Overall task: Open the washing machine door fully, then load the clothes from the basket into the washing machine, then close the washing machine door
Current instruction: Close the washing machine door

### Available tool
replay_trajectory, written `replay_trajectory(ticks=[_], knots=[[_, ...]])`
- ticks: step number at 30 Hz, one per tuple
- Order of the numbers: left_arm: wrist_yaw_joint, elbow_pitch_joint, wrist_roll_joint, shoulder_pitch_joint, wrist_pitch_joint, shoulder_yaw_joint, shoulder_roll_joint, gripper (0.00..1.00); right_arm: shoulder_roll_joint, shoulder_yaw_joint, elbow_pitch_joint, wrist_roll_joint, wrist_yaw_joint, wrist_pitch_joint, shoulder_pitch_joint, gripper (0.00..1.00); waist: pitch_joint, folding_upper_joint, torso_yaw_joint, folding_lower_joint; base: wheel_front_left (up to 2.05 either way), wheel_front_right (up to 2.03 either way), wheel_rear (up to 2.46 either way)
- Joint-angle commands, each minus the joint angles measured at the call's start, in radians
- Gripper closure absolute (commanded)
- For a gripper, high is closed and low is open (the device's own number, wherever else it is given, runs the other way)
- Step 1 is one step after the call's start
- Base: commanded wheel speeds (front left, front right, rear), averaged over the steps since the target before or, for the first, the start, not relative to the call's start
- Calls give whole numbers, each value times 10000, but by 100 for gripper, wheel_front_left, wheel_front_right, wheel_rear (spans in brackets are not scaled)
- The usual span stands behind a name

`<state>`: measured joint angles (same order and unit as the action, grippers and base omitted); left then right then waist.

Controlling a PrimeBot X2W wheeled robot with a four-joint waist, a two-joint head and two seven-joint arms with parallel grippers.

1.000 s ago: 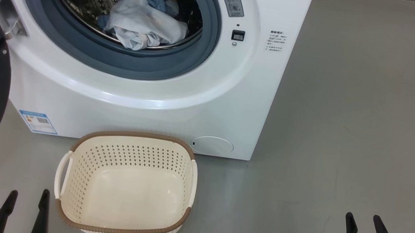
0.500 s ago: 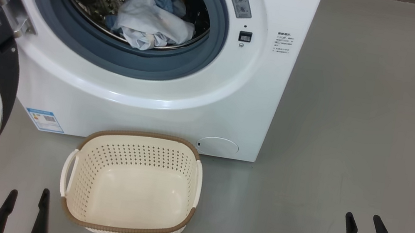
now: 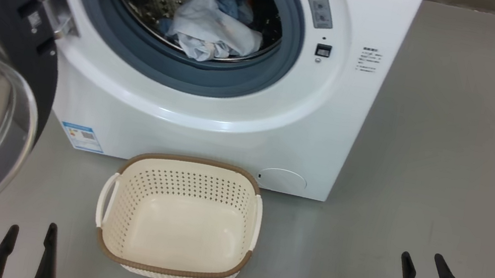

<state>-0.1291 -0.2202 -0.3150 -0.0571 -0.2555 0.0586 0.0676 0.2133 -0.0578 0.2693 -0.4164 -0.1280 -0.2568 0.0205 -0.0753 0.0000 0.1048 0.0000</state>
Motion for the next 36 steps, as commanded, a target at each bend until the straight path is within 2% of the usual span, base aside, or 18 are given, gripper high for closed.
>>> replay_trajectory(ticks=[1, 27, 36], knots=[[-15, 304, -82, 82, -63, 416, 96, 0, 147, -325, -274, 15, -27, -49, 152, 0, 46, 0, 264, 0, 0, 0, 0], [-15, 409, -148, -317, -63, 1041, -153, 0, 199, -2047, -73, -126, -27, -49, 960, 0, 90, 0, 3529, 0, 0, 0, 0], [-15, 455, -279, -447, -63, 1136, -170, 0, 178, -2291, -1, -157, -27, -49, 1058, 0, 153, 0, 4120, 0, 0, 0, 0]])
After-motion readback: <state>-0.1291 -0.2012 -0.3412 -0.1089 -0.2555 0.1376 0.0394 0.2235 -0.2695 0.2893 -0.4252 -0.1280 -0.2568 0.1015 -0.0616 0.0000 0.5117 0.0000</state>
